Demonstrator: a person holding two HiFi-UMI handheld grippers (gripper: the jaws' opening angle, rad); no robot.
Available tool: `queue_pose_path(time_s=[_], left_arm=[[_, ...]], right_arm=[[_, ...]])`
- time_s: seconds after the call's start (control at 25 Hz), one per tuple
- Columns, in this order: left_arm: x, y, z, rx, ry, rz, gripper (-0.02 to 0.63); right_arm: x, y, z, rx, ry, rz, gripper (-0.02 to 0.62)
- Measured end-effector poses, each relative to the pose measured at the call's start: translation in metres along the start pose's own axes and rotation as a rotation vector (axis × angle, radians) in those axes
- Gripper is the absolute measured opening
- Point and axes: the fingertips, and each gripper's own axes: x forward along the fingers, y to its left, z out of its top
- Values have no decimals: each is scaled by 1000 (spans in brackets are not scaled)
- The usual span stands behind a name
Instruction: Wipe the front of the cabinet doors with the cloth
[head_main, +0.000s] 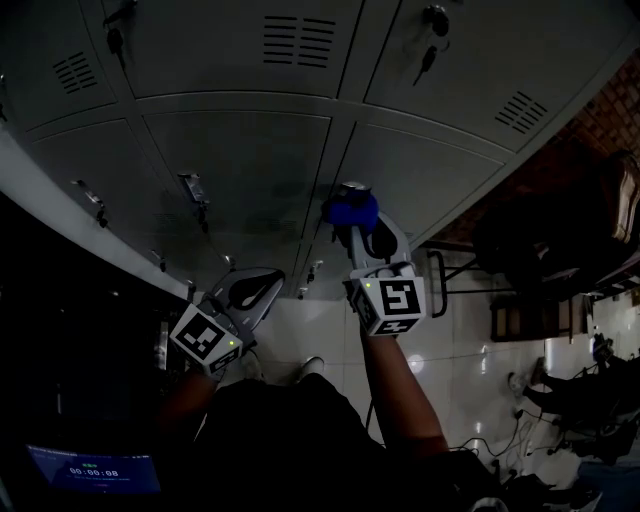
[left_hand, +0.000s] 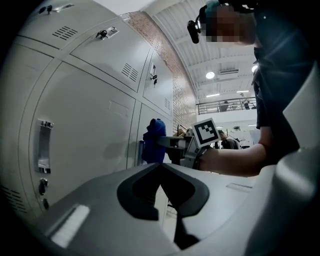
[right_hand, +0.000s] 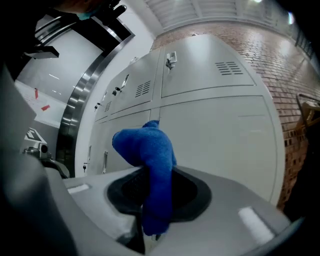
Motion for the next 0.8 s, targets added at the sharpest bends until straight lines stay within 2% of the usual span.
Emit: queue_pose_path(time_s=[0.12, 0.28, 0.56, 0.8], left_arm=[[-14, 9, -2, -2, 6, 27, 0], [-29, 18, -4, -6, 17, 62, 0], [-29, 21, -5, -7, 22, 72, 0], [-8, 9, -6, -5, 21, 36, 0]], right_arm=[[20, 17, -7, -9, 16, 33, 84], [36, 15, -16, -32, 37, 14, 84], [30, -7, -17, -43, 43, -9, 84], [12, -52, -25, -24, 53, -83, 84]])
